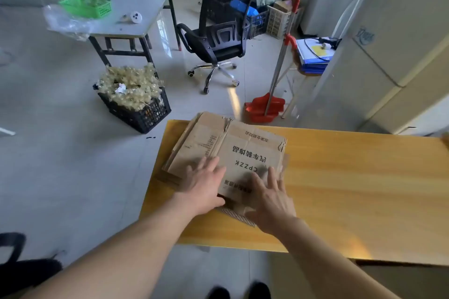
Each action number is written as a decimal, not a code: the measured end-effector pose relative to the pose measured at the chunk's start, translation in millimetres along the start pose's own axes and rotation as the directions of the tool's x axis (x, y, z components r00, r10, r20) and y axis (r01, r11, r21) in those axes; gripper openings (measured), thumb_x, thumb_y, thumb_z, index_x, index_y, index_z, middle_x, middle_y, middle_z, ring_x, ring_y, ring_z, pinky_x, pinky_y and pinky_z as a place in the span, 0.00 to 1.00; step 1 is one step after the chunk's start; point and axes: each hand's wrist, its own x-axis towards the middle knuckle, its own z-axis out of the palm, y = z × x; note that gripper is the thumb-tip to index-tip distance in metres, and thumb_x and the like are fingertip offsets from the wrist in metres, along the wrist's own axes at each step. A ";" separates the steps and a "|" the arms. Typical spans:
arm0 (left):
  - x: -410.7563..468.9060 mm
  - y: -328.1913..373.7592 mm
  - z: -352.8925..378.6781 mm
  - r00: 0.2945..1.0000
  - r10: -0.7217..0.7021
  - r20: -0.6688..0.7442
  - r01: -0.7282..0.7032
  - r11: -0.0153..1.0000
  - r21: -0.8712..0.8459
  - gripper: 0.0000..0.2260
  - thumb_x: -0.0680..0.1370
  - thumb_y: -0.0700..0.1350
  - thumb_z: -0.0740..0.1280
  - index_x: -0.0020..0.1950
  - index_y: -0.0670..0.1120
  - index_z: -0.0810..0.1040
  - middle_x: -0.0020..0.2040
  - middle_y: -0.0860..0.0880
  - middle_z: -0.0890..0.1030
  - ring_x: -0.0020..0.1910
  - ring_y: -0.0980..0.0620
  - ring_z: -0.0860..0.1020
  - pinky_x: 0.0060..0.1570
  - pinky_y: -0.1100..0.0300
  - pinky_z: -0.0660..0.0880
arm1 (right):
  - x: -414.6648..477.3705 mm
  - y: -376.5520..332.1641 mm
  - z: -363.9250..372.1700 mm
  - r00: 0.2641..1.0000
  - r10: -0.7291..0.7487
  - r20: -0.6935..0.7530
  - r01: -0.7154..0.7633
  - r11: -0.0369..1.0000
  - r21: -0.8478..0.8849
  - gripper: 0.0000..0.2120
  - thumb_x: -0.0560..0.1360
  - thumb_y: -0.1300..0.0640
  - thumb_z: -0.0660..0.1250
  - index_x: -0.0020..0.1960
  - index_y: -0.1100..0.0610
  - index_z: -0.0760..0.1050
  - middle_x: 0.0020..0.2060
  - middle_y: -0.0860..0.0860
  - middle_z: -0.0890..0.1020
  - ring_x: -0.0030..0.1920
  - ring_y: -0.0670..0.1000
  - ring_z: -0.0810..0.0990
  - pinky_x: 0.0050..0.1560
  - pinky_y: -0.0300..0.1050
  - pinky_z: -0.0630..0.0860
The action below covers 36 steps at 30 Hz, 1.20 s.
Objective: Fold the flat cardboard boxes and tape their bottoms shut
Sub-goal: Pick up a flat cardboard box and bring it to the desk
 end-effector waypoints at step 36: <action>6.7 -2.4 -85.0 0.952 -0.068 -0.299 0.039 0.994 -0.101 0.39 0.70 0.73 0.63 0.74 0.52 0.66 0.74 0.52 0.68 0.71 0.48 0.68 0.67 0.48 0.70 | -35.8 48.6 -68.3 0.862 0.069 -0.503 0.111 0.941 0.319 0.06 0.79 0.52 0.66 0.52 0.53 0.79 0.47 0.47 0.81 0.42 0.56 0.79 0.36 0.46 0.70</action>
